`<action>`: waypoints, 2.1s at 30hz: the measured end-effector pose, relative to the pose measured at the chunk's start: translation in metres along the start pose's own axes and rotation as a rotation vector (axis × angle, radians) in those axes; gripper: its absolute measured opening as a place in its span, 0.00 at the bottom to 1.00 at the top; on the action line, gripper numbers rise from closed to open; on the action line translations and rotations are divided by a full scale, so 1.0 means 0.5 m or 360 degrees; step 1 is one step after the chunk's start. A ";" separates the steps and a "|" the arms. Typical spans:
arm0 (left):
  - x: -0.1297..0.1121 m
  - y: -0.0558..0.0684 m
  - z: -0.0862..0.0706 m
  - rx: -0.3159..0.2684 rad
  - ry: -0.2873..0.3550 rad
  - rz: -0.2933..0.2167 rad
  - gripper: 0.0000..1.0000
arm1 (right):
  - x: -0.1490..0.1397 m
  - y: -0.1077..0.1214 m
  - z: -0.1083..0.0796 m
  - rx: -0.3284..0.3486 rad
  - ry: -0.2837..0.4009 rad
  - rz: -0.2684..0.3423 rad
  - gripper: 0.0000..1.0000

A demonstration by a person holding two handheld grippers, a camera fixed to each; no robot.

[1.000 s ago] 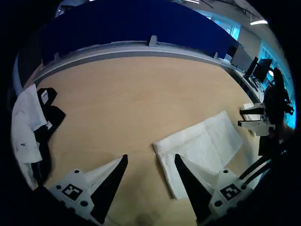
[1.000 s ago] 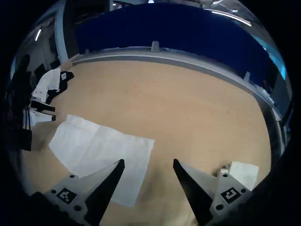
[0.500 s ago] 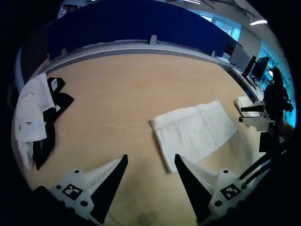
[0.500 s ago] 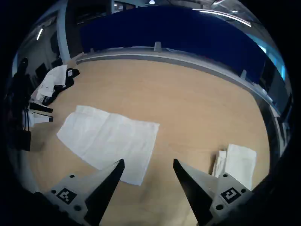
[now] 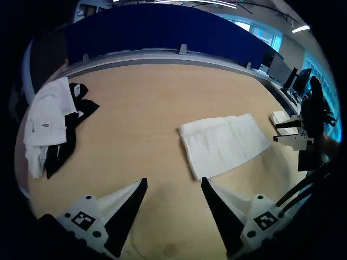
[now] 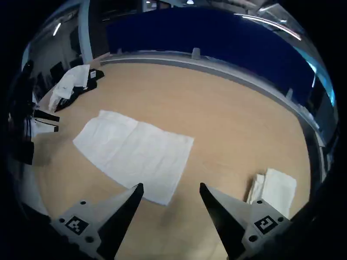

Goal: Fold towel

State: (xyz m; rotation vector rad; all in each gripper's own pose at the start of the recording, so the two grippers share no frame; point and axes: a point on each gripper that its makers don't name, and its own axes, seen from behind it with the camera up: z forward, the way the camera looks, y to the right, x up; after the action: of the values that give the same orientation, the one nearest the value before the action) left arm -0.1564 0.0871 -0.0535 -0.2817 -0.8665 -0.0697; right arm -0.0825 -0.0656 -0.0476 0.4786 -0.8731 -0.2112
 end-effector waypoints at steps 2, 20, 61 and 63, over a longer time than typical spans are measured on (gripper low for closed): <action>-0.010 -0.004 -0.014 0.0019 0.0004 -0.0017 0.92 | -0.004 -0.009 -0.001 0.0039 -0.0017 -0.0045 1.00; -0.131 -0.043 -0.154 0.0219 0.0010 -0.0103 0.92 | -0.052 -0.025 0.005 0.0244 -0.0234 -0.0456 0.88; -0.163 -0.039 -0.215 0.0219 0.0023 -0.0148 0.92 | -0.097 -0.025 0.028 0.0294 -0.0338 -0.0474 0.03; -0.162 -0.038 -0.216 0.0214 0.0025 -0.0152 0.92 | -0.093 -0.024 0.025 0.0293 -0.0332 -0.0475 0.03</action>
State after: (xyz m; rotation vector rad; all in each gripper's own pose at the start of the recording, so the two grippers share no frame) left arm -0.1319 0.0349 -0.1774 -0.1136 -0.8645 -0.1016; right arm -0.1215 -0.0630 -0.0783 0.7697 -1.0282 -0.4629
